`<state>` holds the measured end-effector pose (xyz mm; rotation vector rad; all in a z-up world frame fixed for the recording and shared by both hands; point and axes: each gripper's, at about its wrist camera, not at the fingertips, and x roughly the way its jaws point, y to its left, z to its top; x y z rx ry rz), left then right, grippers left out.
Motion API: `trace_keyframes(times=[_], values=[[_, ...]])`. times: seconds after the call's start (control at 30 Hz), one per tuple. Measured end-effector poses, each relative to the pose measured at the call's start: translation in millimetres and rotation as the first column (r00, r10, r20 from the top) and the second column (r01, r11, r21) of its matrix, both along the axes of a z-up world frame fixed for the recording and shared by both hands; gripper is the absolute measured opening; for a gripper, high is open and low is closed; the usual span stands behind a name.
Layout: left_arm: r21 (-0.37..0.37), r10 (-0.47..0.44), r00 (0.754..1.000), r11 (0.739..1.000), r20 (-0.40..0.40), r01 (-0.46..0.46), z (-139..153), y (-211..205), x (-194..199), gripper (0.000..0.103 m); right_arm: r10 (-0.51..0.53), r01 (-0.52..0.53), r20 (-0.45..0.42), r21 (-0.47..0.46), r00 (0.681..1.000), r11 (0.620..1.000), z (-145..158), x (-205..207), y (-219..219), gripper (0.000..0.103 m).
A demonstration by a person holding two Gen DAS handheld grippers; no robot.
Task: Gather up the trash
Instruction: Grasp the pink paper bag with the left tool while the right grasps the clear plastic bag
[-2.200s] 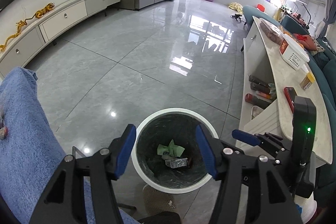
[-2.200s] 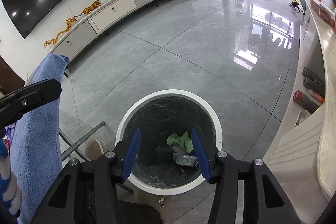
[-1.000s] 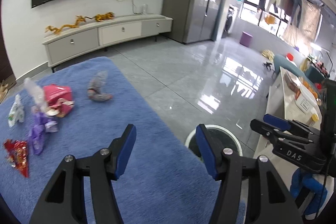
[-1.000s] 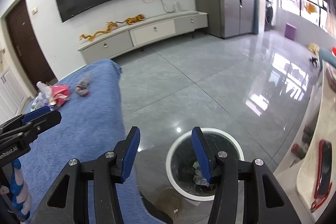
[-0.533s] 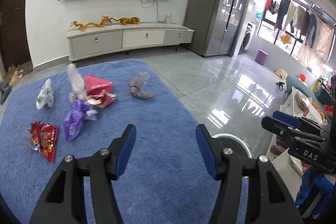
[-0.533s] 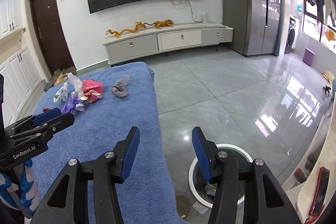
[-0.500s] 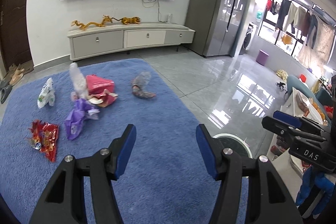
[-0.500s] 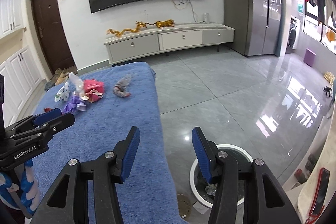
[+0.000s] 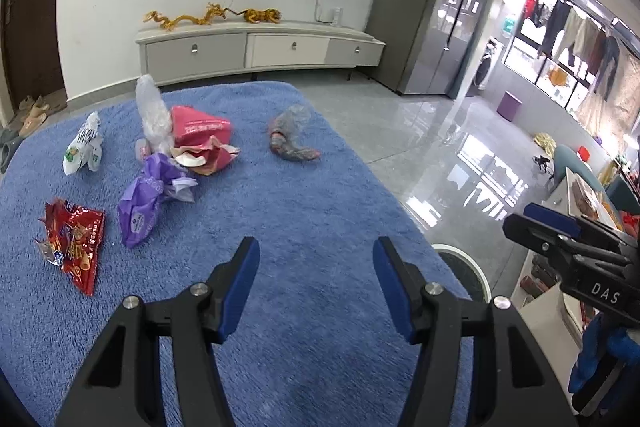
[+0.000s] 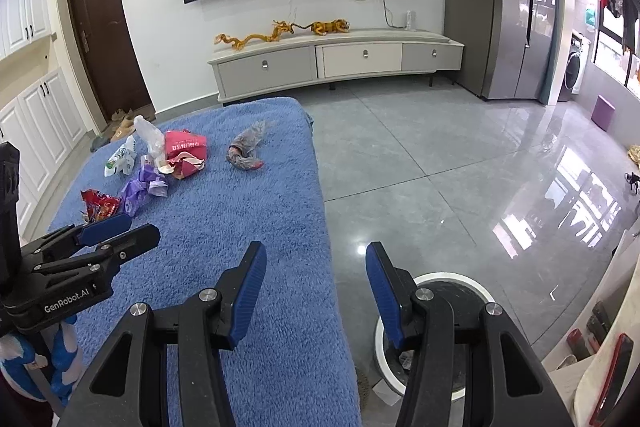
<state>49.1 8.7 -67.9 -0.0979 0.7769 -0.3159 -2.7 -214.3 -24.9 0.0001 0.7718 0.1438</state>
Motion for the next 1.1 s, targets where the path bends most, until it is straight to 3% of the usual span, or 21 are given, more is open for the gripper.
trace_keyframes(times=[0.47, 0.8, 1.03, 1.1], values=[[-0.027, 0.199, 0.979, 0.979, -0.030, -0.200, -17.5, 85.2, 53.4, 0.057, 0.133, -0.132, -0.026, 0.013, 0.991, 0.991, -14.3, 68.2, 44.3, 0.050], [-0.104, 0.076, 0.997, 0.992, -0.016, -0.077, 3.1, 88.9, 114.0, 0.057, 0.214, -0.212, -0.017, 0.076, 0.977, 0.974, -27.3, 125.2, 69.9, 0.058], [-0.026, 0.049, 0.999, 0.998, -0.018, -0.050, -3.9, 65.0, 171.8, 0.058, 0.225, -0.221, -0.030, 0.110, 0.974, 0.969, -39.6, 155.3, 67.2, 0.060], [0.017, 0.068, 0.997, 0.998, -0.021, -0.068, -9.4, 62.1, 185.6, 0.067, 0.228, -0.222, -0.037, 0.122, 0.973, 0.967, -43.5, 164.1, 65.7, 0.062]])
